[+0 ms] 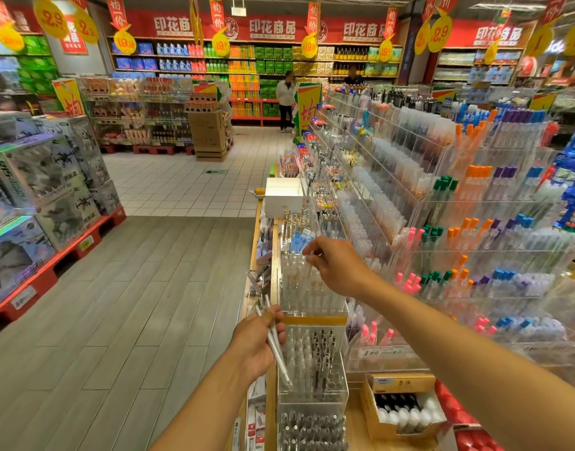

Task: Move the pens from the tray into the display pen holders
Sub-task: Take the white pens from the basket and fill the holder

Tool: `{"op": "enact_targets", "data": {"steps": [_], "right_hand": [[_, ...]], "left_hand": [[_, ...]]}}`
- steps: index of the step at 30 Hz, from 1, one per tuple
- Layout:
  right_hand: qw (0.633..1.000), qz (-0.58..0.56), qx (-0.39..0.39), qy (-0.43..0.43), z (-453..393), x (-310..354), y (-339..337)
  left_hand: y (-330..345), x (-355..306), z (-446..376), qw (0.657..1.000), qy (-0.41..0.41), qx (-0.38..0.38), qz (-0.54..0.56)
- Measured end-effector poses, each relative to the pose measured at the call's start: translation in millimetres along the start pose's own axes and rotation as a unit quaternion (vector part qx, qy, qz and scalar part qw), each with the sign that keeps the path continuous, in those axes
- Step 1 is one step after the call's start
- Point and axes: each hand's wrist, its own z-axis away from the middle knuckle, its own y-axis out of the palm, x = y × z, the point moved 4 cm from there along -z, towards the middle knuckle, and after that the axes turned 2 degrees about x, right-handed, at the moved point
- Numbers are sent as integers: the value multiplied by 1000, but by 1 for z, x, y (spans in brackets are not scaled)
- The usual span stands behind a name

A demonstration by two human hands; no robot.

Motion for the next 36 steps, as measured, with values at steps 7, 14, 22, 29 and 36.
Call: {"op": "enact_targets", "data": {"steps": [7,14,22,29,36], "right_hand": [[993,93,77,2,-2,-2,15],[982,185,28,-30,-3,5,28],[995,-49,78,32,9,24,39],[986,-97,104,86,13,15,47],[977,-147,98,122,11,8,28]], "left_hand": [[1,-1,-2,1000,5,11,-10],[6,-5,3,999,16,47,-20],[13,-5,9,995,32,83,-37],[18,-4,14,991,49,101,-69],[16,-2,15,997,29,70,-20]]}}
